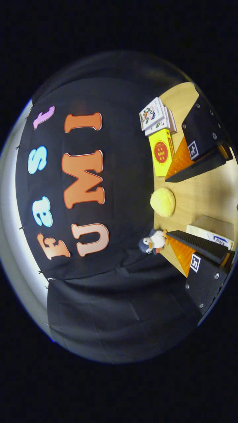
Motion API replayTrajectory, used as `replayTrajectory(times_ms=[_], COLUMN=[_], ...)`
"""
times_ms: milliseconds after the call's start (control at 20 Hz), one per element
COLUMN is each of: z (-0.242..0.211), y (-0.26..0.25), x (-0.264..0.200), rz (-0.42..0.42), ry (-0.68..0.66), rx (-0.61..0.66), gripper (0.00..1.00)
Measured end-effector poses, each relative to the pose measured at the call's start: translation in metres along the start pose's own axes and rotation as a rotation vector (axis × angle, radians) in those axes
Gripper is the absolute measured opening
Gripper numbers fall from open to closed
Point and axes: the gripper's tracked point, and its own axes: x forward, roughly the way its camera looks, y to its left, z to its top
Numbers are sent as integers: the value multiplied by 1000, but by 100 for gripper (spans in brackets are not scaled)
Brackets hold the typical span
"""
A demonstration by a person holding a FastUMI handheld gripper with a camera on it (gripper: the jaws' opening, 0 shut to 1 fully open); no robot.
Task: Open the storage box then place both shoes into the box .Put the left shoe in first, then the right shoe, with the right side of both shoes facing outward in a uniform manner.
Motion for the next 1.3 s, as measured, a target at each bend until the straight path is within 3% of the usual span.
replayTrajectory(times_ms=[550,1300], z=[74,100], y=[-114,-112], x=[-37,-54], rz=[-150,-112], ry=[-286,-387], rx=[-124,-203], gripper=[94,95])
